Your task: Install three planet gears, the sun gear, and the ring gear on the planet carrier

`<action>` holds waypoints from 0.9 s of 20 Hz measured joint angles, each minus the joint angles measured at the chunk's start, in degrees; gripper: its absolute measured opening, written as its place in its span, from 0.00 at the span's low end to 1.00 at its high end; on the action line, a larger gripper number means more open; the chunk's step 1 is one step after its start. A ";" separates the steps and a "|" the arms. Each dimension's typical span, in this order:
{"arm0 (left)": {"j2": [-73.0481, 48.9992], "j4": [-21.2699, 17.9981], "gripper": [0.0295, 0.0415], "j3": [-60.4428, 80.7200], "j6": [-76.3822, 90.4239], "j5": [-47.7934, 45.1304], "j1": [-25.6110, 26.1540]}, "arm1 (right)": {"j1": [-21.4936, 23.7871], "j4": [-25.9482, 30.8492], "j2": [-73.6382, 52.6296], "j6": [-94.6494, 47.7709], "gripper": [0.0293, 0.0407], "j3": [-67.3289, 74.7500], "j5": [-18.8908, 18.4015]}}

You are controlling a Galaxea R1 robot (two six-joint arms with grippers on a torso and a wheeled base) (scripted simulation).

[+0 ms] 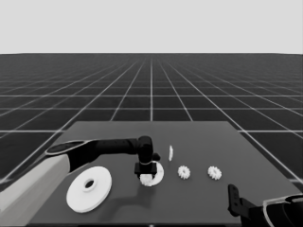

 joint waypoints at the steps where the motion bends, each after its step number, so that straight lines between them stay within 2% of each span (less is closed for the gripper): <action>1: 0.01 0.02 0.64 -0.03 0.02 -0.01 0.02 | 0.00 0.00 0.00 0.00 0.81 0.00 0.00; 2: 0.01 0.04 0.71 -0.04 0.03 -0.02 0.03 | 0.00 0.00 0.00 0.00 0.81 0.00 0.00; 3: 0.01 0.05 0.74 -0.05 0.03 -0.03 0.04 | 0.00 0.00 0.00 0.00 0.81 0.00 0.00; 9: 0.02 0.06 0.74 -0.06 0.04 -0.03 0.05 | 0.00 0.00 0.00 0.00 0.81 0.00 0.00; 10: -1.58 -8.31 0.75 6.90 -4.81 2.76 -6.66 | 0.00 0.00 0.00 0.00 0.81 0.00 0.00; 11: -1.79 -14.35 0.75 9.01 -6.63 2.88 -13.70 | 0.00 0.00 0.00 0.00 0.81 0.00 0.00; 12: -1.68 -18.10 0.75 9.03 -6.77 2.50 -17.95 | 0.00 0.00 0.00 0.00 0.81 0.00 0.00; 14: -1.47 -21.58 0.75 8.25 -6.21 2.10 -21.73 | 0.00 0.00 0.00 0.00 0.81 0.00 0.00; 18: -1.34 -23.16 0.75 7.62 -5.70 1.97 -23.28 | 0.00 0.00 0.00 0.00 0.81 0.00 0.00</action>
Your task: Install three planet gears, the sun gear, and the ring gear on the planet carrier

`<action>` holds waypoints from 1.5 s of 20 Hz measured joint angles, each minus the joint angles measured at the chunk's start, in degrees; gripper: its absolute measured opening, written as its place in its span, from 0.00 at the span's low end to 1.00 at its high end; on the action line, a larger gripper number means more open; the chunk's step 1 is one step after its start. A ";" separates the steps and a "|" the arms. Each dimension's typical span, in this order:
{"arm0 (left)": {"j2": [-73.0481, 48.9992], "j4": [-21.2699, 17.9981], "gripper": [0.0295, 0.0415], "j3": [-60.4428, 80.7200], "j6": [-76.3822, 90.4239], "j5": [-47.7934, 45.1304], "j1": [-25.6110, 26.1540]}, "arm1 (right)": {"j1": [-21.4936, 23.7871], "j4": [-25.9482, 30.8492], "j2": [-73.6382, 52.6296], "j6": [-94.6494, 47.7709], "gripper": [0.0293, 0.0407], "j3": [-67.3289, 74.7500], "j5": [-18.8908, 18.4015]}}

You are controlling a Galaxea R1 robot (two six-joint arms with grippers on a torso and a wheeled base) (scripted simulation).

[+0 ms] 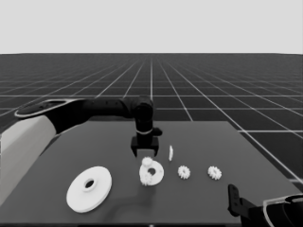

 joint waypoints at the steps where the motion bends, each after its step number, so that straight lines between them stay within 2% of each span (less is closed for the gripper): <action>1: 0.01 -0.09 0.75 -0.04 0.04 -0.01 -0.07 | 0.00 0.00 0.00 0.00 0.81 0.00 0.00; 2: -15.23 8.19 0.95 20.34 27.77 -20.69 -2.40 | 0.00 0.00 0.00 0.00 0.81 0.00 0.00; 3: -36.99 13.21 0.94 33.87 56.42 -33.26 -4.18 | 0.00 0.00 0.00 0.00 0.81 0.00 0.00; 4: -50.03 16.15 0.89 41.88 78.56 -40.63 -5.24 | 0.00 0.00 0.00 0.00 0.81 0.00 0.00; 5: -57.44 17.88 0.82 46.69 91.59 -44.98 -5.85 | 0.00 0.00 0.00 0.00 0.81 0.00 0.00; 7: -64.14 19.49 0.76 51.20 103.77 -49.06 -6.44 | 0.00 0.00 0.00 0.00 0.81 0.00 0.00; 11: -67.12 20.25 0.75 53.27 109.44 -50.96 -6.75 | 0.00 0.00 0.00 0.00 0.81 0.00 0.00; 12: -67.28 20.29 0.75 53.39 109.76 -51.06 -6.77 | 20.93 22.36 16.28 27.69 0.90 -6.30 -20.80; 13: -67.37 20.31 0.75 53.45 109.94 -51.13 -6.78 | 30.82 34.02 30.23 44.67 0.88 -20.42 -22.46; 15: -67.45 20.34 0.75 53.51 110.12 -51.18 -6.79 | 33.05 39.43 40.34 52.32 0.83 -39.47 -22.48; 17: -67.48 20.35 0.75 53.53 110.18 -51.20 -6.80 | 33.18 40.89 43.90 53.94 0.81 -47.34 -22.76; 21: -67.49 20.35 0.75 53.54 110.21 -51.21 -6.80 | 33.12 41.51 45.70 54.43 0.81 -51.43 -22.97; 22: -67.49 20.35 0.75 53.54 110.21 -51.21 -6.80 | 24.81 31.66 45.64 54.67 0.81 -51.25 -19.94; 23: -67.50 20.35 0.75 53.54 110.21 -51.21 -6.80 | 17.40 25.83 46.38 53.66 0.81 -53.44 -17.98; 24: -67.50 20.35 0.75 53.54 110.21 -51.21 -6.80 | 13.44 22.76 47.32 52.29 0.81 -56.22 -16.47; 26: -67.50 20.35 0.75 53.54 110.21 -51.22 -6.80 | 10.25 20.31 48.56 50.61 0.81 -59.76 -14.71; 30: -67.50 20.35 0.75 53.54 110.21 -51.22 -6.80 | 9.02 19.32 49.24 49.75 0.81 -61.62 -13.77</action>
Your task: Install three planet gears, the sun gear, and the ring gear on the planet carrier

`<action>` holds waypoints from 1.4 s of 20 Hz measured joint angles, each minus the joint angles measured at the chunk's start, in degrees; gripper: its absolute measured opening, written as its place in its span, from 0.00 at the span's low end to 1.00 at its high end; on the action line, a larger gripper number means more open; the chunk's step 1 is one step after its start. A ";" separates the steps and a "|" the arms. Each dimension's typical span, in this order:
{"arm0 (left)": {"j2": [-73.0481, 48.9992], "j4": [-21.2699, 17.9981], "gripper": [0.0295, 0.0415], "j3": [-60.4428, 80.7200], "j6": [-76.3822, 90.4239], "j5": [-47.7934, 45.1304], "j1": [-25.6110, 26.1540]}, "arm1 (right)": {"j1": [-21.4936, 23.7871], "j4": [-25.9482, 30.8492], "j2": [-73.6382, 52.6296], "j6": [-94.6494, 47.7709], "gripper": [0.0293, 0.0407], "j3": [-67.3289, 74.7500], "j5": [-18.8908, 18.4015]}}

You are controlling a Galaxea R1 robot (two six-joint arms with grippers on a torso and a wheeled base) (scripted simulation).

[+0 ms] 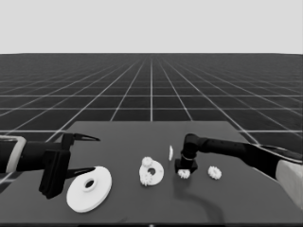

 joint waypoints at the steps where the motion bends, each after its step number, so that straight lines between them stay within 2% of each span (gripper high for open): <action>1: 0.00 0.00 0.75 0.00 0.00 0.00 0.00 | -0.06 -0.06 0.04 -0.05 0.81 -0.10 0.05; 3: 0.00 0.00 0.75 0.00 0.00 0.00 0.00 | -0.11 -0.11 0.07 -0.09 0.18 -0.20 0.10; 11: 0.00 0.00 0.75 0.00 0.00 0.00 0.00 | -0.09 -0.14 0.09 -0.11 0.17 -0.24 0.13; 12: 0.00 0.00 0.75 0.00 0.00 0.00 0.00 | 6.06 7.25 -3.12 4.15 0.17 8.72 -5.23; 13: 0.00 0.00 0.75 0.00 0.00 0.00 0.00 | 13.62 13.14 -4.04 5.76 0.17 11.59 -7.26; 14: 0.00 0.00 0.75 0.00 0.00 0.00 0.00 | 18.20 16.95 -4.00 5.84 0.17 11.64 -8.09; 16: 0.00 0.00 0.75 0.00 0.00 0.00 0.00 | 22.25 20.47 -3.62 5.28 0.17 10.58 -8.82; 21: 0.00 0.00 0.75 0.00 0.00 0.00 0.00 | 23.96 22.14 -3.31 4.76 0.17 9.67 -9.22; 24: 0.00 0.00 0.75 0.00 0.00 0.00 0.00 | 24.00 22.28 11.87 11.84 0.17 1.58 -8.98; 28: 0.00 0.00 0.75 0.00 0.00 0.00 0.00 | 23.98 22.29 15.71 12.07 0.17 -1.95 -8.97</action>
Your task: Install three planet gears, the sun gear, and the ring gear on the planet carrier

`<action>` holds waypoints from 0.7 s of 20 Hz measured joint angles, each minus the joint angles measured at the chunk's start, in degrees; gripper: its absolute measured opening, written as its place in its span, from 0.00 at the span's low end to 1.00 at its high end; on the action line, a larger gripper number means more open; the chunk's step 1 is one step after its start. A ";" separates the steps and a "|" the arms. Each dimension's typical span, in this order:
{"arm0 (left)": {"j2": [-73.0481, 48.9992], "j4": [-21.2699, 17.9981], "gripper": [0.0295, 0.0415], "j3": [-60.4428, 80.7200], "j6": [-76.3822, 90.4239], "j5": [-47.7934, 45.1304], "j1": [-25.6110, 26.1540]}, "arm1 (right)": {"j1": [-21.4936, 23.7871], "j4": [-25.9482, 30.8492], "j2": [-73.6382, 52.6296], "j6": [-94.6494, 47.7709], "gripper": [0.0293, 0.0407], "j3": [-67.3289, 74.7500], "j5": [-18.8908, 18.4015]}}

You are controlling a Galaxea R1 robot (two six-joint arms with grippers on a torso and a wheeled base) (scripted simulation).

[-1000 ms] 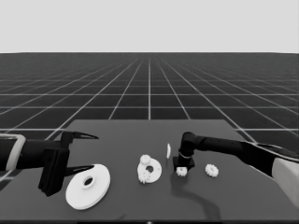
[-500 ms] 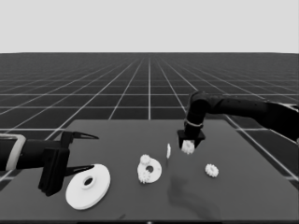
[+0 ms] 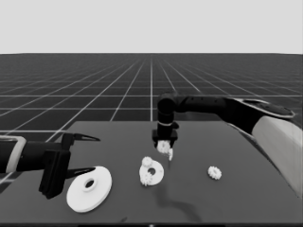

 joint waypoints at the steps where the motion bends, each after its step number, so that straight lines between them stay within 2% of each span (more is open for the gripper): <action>1: 0.00 0.00 0.75 0.00 0.00 0.00 0.00 | 0.00 0.00 0.19 0.00 0.17 -0.22 0.00; 3: 0.00 0.00 0.75 0.00 0.00 0.00 0.00 | -0.01 0.00 0.37 -0.01 0.17 -0.43 0.00; 4: 0.00 0.00 0.75 0.00 0.00 0.00 0.00 | -7.27 -8.80 0.27 0.24 0.17 -0.12 1.56; 5: 0.00 0.00 0.75 0.00 0.00 0.00 0.00 | -13.70 -14.05 0.68 -0.81 0.17 -1.77 2.60; 7: 0.00 0.00 0.75 0.00 0.00 0.00 0.00 | -19.04 -18.51 1.70 -3.20 0.17 -5.63 4.22; 13: 0.00 0.00 0.75 0.00 0.00 0.00 0.00 | -21.19 -20.50 2.46 -4.75 0.17 -8.27 5.41; 14: 0.00 0.00 0.75 0.00 0.00 0.00 0.00 | -21.22 -20.53 2.47 -4.77 0.45 -8.32 5.44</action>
